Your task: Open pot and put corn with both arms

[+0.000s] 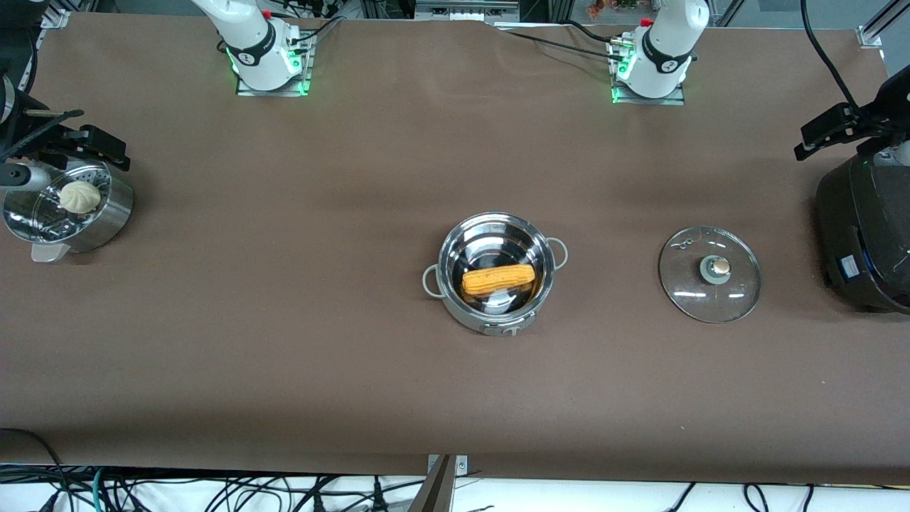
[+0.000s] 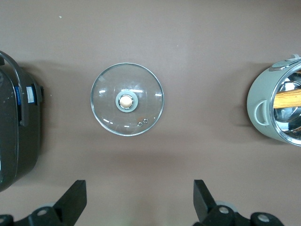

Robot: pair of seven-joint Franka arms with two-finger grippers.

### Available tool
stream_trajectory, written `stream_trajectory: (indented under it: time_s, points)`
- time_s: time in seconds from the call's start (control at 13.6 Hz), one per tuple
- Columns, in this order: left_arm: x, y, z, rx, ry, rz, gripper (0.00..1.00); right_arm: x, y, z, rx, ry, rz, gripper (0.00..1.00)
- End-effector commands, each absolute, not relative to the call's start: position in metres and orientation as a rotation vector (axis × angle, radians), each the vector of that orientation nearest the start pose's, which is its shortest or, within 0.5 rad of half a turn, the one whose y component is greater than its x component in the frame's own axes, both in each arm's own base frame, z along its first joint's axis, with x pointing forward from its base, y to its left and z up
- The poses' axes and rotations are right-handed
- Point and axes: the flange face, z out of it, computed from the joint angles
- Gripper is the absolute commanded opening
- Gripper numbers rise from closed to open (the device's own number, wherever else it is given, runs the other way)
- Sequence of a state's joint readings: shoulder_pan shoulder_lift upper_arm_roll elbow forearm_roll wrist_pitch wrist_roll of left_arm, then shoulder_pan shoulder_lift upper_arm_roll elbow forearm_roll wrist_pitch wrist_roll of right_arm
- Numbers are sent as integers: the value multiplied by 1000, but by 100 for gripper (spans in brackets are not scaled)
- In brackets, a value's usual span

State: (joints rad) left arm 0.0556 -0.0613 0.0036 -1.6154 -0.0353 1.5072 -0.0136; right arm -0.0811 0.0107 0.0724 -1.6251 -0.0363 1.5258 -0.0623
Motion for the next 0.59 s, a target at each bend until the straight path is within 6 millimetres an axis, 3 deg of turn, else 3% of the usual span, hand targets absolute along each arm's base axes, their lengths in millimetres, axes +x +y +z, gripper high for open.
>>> stream_trajectory:
  time_s: [0.0, 0.52]
  points:
    - [535, 32, 630, -3142, -137, 106, 100, 545, -16, 585, -3158, -157, 163, 100]
    - [534, 41, 629, -3143, -168, 111, 100, 567, -20, 575, -3161, -153, 159, 100]
